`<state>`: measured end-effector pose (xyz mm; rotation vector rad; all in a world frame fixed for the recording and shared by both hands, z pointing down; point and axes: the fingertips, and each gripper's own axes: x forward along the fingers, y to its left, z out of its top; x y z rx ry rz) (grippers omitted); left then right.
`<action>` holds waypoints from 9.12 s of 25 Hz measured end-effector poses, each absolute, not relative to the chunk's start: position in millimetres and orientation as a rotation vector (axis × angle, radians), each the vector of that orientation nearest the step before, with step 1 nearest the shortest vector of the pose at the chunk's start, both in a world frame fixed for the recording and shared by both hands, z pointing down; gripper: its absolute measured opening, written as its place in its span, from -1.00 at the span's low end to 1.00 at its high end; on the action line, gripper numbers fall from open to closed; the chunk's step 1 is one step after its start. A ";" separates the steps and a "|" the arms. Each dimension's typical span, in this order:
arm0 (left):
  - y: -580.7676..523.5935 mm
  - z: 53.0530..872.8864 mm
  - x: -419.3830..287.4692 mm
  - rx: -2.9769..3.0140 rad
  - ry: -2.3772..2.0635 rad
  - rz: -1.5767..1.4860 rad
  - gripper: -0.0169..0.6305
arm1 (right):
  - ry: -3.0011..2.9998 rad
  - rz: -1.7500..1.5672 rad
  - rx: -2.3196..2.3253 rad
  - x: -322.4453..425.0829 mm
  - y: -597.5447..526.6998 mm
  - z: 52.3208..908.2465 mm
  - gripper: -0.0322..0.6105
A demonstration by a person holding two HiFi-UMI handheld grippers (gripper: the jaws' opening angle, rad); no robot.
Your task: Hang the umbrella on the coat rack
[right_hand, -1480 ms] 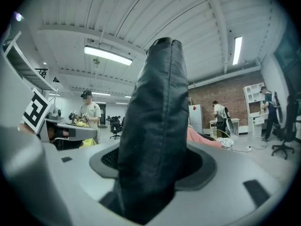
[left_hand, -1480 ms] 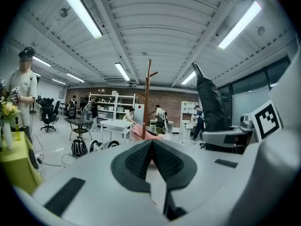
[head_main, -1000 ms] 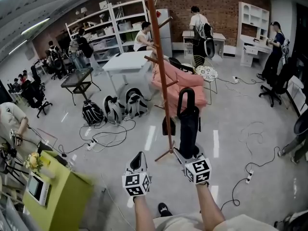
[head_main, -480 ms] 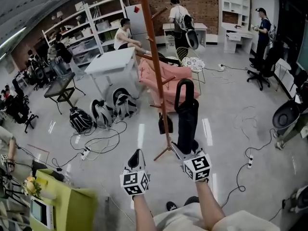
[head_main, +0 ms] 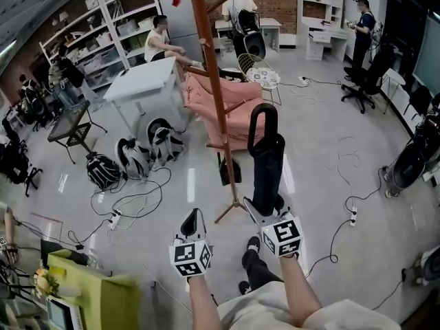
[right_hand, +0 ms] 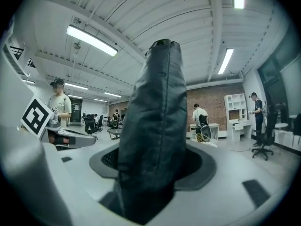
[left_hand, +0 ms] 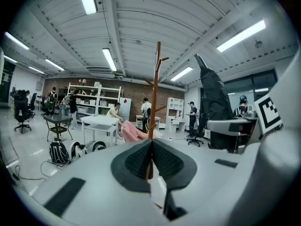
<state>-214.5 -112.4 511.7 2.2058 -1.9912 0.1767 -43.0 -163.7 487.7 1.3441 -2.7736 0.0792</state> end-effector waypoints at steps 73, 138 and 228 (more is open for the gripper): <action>-293.9 460.9 -252.6 2.316 -1.995 0.195 -0.92 | -2.740 -0.209 1.368 -121.3 -335.9 391.0 0.02; -280.6 479.7 -267.3 2.240 -2.008 0.167 -0.92 | -2.659 -0.070 1.385 -136.8 -362.6 430.7 0.10; -189.1 488.1 -155.2 2.356 -1.964 0.195 -0.92 | -2.741 0.191 1.488 -11.8 -235.3 492.4 -0.89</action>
